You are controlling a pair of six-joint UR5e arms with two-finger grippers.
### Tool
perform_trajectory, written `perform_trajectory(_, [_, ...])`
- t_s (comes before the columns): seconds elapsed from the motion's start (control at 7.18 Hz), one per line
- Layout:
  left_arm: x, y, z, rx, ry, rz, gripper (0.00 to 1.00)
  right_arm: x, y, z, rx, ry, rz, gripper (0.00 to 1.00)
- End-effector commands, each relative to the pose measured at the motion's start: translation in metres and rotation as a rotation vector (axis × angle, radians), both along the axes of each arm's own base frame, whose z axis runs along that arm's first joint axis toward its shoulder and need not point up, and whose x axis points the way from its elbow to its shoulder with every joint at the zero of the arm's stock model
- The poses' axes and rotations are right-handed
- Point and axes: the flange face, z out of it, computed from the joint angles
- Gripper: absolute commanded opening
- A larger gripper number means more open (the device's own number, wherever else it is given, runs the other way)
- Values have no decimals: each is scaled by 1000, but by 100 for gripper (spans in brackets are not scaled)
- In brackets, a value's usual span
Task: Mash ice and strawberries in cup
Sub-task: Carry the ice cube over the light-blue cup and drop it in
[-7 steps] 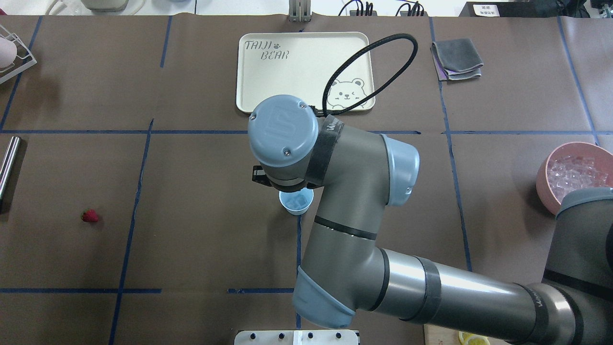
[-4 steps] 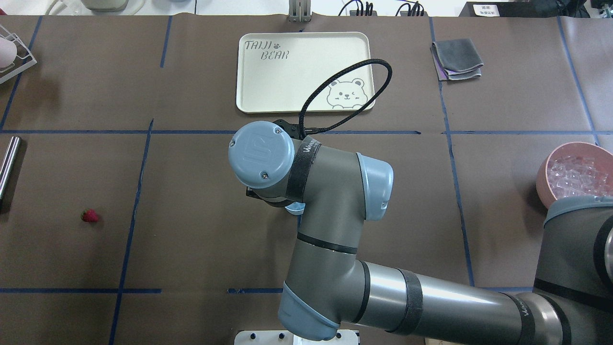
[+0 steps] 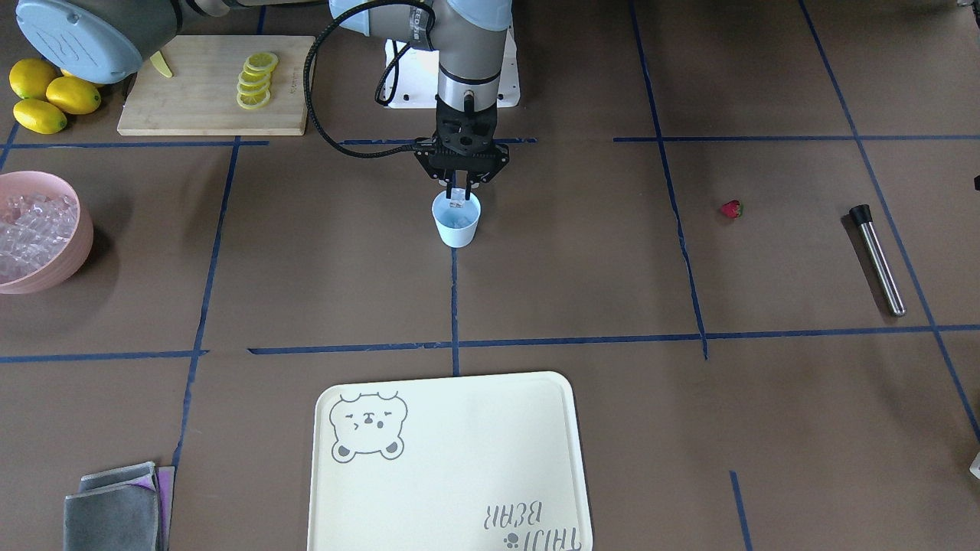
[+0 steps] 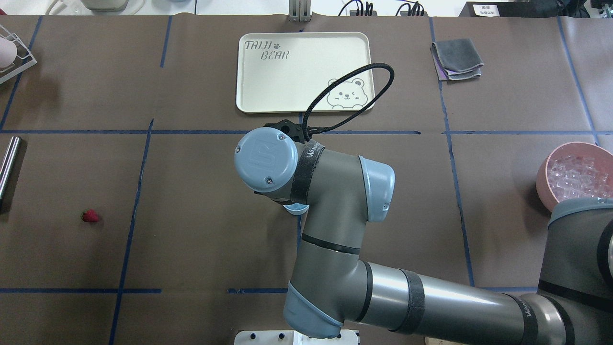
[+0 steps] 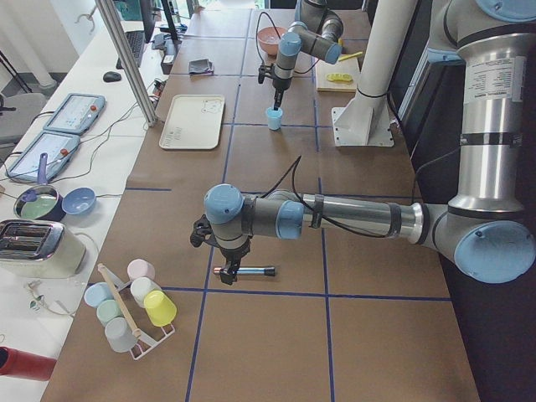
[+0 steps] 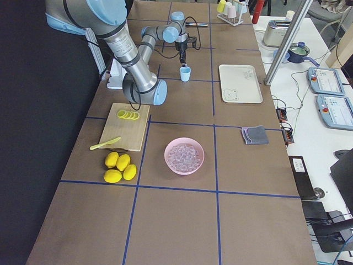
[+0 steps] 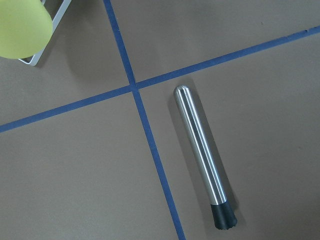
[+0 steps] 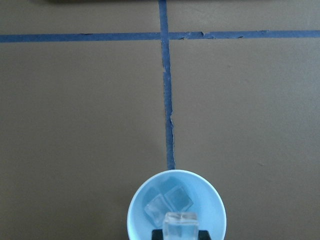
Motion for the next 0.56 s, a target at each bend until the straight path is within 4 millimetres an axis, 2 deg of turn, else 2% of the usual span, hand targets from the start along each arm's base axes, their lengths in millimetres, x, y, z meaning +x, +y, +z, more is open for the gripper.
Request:
perform_trajectory(0.0, [1, 0, 0, -1, 0, 2, 100, -2, 1, 6, 4, -39, 6, 99])
perform_trajectory(0.14, [0, 0, 0, -3, 0, 0, 100, -2, 1, 4, 5, -44, 5, 99])
perform_trajectory(0.28, [0, 0, 0, -1, 0, 0, 100, 10, -12, 1, 9, -53, 25, 99])
perform_trajectory(0.42, [0, 0, -4, 8, -1, 1, 100, 39, -51, 10, -19, -51, 58, 99])
